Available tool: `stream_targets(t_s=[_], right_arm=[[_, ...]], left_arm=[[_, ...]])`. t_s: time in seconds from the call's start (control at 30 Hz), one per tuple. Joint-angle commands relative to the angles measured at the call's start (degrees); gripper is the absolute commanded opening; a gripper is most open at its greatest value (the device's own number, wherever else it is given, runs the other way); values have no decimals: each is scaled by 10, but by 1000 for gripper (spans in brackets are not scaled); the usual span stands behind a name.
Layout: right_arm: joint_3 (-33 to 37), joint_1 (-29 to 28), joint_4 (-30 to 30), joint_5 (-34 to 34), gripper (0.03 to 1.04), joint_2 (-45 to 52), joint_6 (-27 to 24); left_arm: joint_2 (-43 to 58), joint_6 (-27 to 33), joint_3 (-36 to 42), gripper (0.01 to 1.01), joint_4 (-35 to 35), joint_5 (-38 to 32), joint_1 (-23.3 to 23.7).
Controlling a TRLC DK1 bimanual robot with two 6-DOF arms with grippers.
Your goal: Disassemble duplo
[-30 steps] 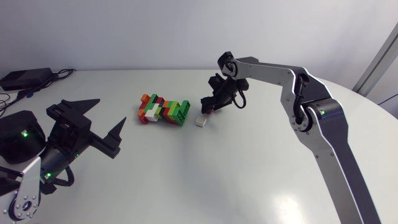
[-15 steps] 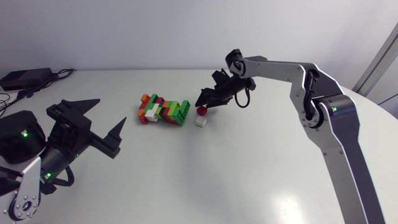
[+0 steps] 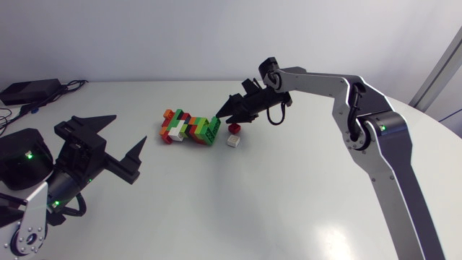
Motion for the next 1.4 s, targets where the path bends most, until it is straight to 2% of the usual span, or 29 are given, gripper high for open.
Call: stream_targets(t_s=[0.0, 0.37, 0.83, 0.93, 0.97, 1.0, 1.13, 1.17, 1.23, 1.27, 1.37], right_arm=[[29, 4, -3, -22, 908, 37, 31], [114, 4, -41, -29, 908, 109, 60], [241, 18, -117, -34, 902, 179, 49], [328, 17, -165, -41, 813, 224, 47], [390, 15, -194, -47, 787, 255, 48], [480, 14, -223, -48, 772, 297, 59], [489, 15, -227, -49, 761, 302, 59], [488, 16, -228, -49, 734, 301, 60], [484, 18, -228, -48, 587, 300, 60], [480, 17, -228, -48, 551, 300, 62], [473, 18, -228, -46, 539, 296, 65]], left_arm=[[9, -8, 16, 974, 8, 5, 1], [9, -8, 17, 974, 8, 5, -3], [20, -7, 22, 974, 9, 5, -7], [20, -8, 22, 974, 9, 5, -7], [19, -8, 22, 974, 9, 5, -7], [19, -8, 23, 974, 9, 5, -7], [19, -9, 23, 974, 9, 5, -7], [19, -10, 23, 974, 9, 5, -7], [19, -10, 23, 974, 9, 5, -7], [19, -10, 23, 974, 8, 5, -7], [19, -10, 23, 974, 9, 5, -7]])
